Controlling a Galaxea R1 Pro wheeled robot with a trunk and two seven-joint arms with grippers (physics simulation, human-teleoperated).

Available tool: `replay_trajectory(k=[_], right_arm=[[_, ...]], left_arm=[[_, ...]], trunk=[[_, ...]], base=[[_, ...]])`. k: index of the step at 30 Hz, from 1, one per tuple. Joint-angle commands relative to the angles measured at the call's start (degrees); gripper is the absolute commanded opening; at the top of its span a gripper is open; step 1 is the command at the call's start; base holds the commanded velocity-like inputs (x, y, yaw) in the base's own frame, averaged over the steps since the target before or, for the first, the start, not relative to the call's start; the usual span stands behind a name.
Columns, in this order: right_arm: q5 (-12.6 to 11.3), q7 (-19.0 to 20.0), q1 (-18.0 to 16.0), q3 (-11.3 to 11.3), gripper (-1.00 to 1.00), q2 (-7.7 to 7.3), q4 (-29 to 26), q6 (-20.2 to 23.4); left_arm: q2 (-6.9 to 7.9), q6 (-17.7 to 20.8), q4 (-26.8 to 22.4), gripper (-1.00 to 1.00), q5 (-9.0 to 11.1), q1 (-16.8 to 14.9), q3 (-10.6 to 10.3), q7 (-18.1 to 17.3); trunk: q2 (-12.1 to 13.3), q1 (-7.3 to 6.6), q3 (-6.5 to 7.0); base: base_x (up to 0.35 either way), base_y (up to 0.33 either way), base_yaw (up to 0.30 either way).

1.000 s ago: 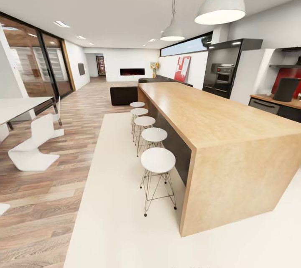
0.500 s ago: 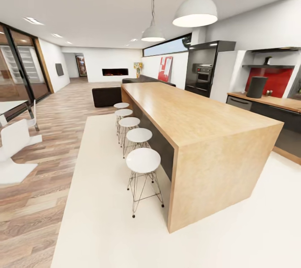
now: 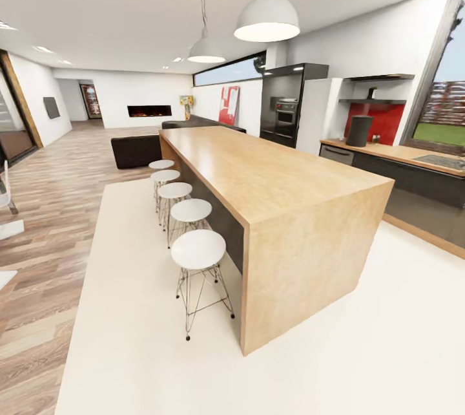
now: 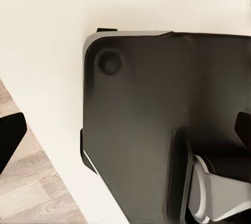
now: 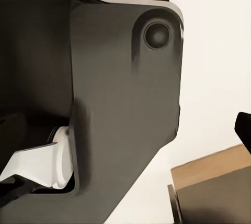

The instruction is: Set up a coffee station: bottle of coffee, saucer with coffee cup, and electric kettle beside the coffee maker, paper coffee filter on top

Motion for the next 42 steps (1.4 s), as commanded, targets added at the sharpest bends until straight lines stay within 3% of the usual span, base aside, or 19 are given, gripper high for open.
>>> replay_trajectory(k=[1,26,34,42], right_arm=[[0.0,0.0,0.0,0.0,1.0,0.01,0.0,0.1],[0.0,0.0,0.0,0.0,1.0,-0.01,0.0,0.1],[0.0,0.0,0.0,-0.1,1.0,-1.17,0.0,0.0],[0.0,-0.1,0.0,0.0,1.0,-1.24,0.0,0.0]], left_arm=[[-0.01,-0.1,0.0,1.0,0.3,0.0,0.0,-0.1],[-0.02,-0.1,0.0,1.0,0.3,0.0,0.0,-0.1],[0.39,-0.1,0.0,1.0,0.1,0.0,0.0,0.5],[0.51,0.0,0.0,1.0,-0.1,0.0,-0.1,0.7]], trunk=[[-0.1,0.03,-0.09],[-0.1,0.03,-0.62],[-0.1,0.03,-0.79],[-0.1,0.03,-0.96]], base=[[0.0,0.0,-0.269],[0.0,0.0,-0.269],[0.0,0.0,-0.269],[0.0,0.0,-0.269]])
